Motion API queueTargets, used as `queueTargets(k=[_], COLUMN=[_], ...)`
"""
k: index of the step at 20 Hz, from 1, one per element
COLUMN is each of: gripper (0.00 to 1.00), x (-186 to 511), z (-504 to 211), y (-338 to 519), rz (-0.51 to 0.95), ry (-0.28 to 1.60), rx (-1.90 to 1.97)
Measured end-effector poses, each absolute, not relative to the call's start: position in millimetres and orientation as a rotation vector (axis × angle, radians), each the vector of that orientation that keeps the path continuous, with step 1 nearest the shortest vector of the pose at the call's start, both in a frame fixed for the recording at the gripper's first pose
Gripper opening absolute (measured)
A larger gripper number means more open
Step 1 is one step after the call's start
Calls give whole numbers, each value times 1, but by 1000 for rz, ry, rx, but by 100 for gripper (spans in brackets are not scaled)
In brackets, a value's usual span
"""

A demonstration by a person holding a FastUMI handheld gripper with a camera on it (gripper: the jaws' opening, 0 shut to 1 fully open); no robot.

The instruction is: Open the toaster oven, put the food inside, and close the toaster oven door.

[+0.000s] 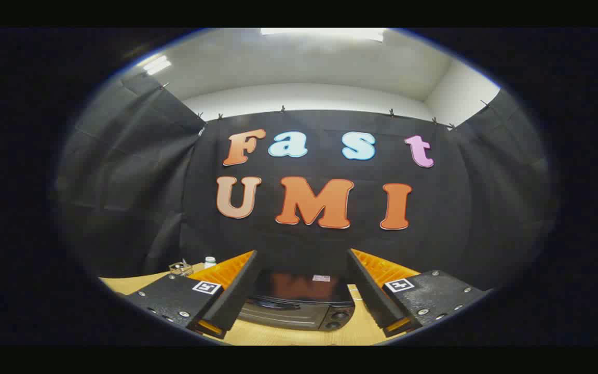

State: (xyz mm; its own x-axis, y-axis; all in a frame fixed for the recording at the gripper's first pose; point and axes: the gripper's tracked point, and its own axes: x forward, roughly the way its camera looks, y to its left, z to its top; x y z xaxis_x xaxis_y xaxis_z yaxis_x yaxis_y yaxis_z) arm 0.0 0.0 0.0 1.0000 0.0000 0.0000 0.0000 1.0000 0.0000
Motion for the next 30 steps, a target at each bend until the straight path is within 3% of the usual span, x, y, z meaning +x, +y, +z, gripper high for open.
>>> queueTargets(k=[15, 30], gripper=[99, 100], x=[32, 92], z=[-37, -193], y=[26, 66], rz=[35, 28], ry=[54, 379], rx=[75, 43])
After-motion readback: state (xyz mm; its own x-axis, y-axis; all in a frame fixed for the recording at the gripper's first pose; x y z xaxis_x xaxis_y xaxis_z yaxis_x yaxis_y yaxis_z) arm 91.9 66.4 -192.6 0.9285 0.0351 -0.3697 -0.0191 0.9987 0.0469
